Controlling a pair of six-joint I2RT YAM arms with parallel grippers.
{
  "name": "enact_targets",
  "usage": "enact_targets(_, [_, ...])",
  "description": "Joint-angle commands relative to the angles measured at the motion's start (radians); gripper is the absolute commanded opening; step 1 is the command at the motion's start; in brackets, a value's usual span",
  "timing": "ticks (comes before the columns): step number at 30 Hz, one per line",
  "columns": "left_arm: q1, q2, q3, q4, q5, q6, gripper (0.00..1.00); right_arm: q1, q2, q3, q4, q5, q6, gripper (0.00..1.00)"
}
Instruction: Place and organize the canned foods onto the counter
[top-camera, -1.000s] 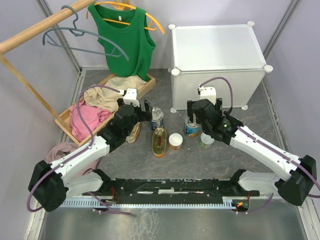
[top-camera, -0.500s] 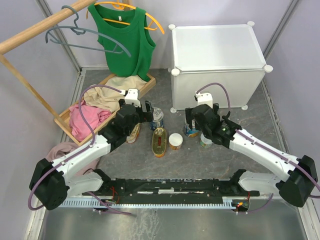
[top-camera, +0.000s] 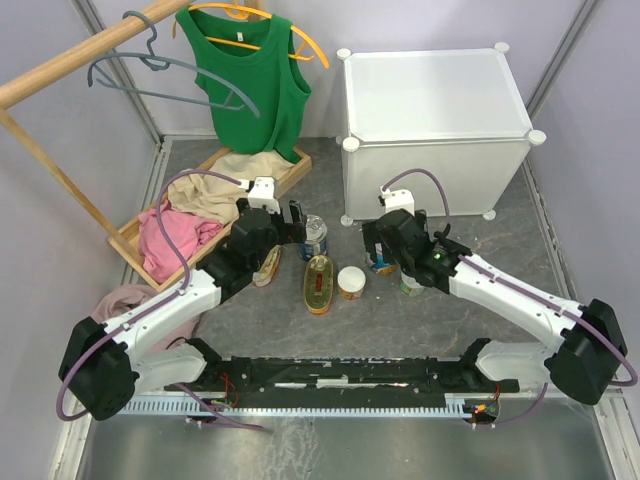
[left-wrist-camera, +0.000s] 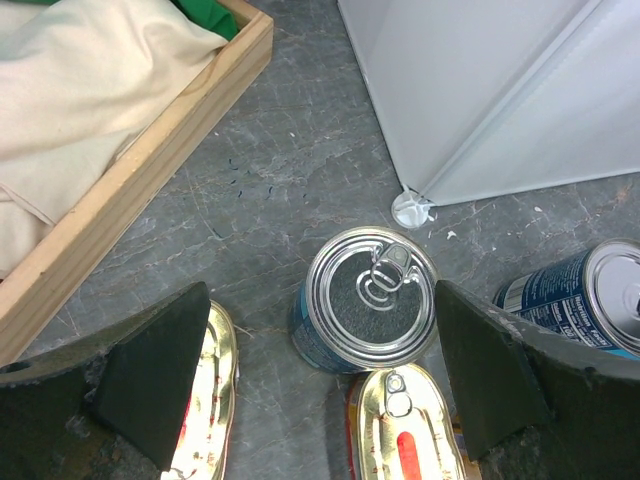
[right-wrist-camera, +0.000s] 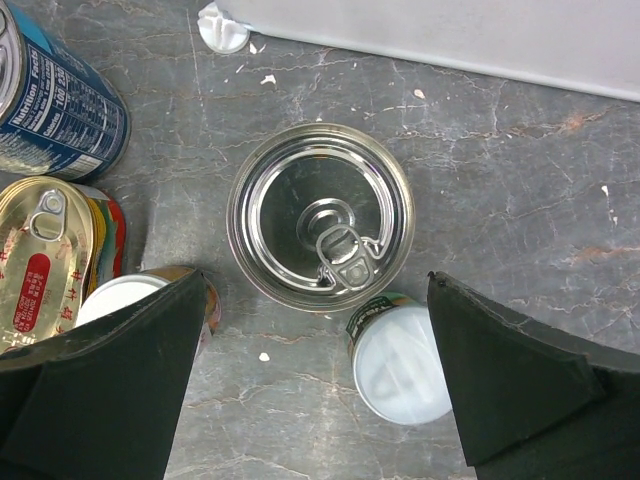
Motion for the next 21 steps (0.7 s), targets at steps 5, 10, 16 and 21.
enact_targets(5, [0.012,-0.007,-0.001,0.04,0.01,-0.039,0.99,0.004,0.026,-0.011,0.049,-0.01,0.001,1.0])
enact_targets(10, [0.012,-0.013,-0.005,0.041,0.01,-0.039,0.99,0.004,0.02,-0.028,0.055,0.007,0.007,1.0])
enact_targets(16, [0.014,0.01,0.0,0.054,0.022,-0.044,0.99,0.004,0.046,-0.029,0.067,0.008,0.005,1.0])
enact_targets(21, [0.014,0.009,0.001,0.055,0.027,-0.044,0.99,0.005,0.061,-0.023,0.067,0.016,0.005,1.0])
